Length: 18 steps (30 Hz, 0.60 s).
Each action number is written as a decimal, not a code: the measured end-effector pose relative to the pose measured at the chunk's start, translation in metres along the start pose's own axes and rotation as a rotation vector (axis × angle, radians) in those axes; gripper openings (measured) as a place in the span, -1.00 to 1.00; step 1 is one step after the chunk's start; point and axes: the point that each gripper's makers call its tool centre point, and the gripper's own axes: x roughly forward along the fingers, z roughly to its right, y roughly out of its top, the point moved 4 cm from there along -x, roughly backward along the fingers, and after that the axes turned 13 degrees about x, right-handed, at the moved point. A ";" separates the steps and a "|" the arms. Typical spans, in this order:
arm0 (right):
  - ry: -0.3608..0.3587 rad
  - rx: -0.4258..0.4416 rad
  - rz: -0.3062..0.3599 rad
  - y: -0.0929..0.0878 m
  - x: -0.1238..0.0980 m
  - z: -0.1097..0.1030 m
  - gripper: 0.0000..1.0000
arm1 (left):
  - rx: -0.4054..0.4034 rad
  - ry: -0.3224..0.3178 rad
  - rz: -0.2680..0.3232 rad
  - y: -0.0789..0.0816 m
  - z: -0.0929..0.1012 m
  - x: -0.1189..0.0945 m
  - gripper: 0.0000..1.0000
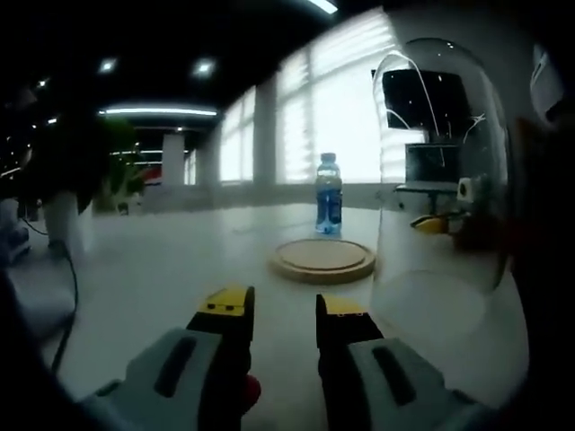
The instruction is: Open the cover put in the Mizone put the cover back on
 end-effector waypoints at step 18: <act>-0.010 0.023 0.009 0.002 -0.004 0.002 -0.68 | 0.009 0.005 -0.008 0.000 0.000 -0.002 -0.56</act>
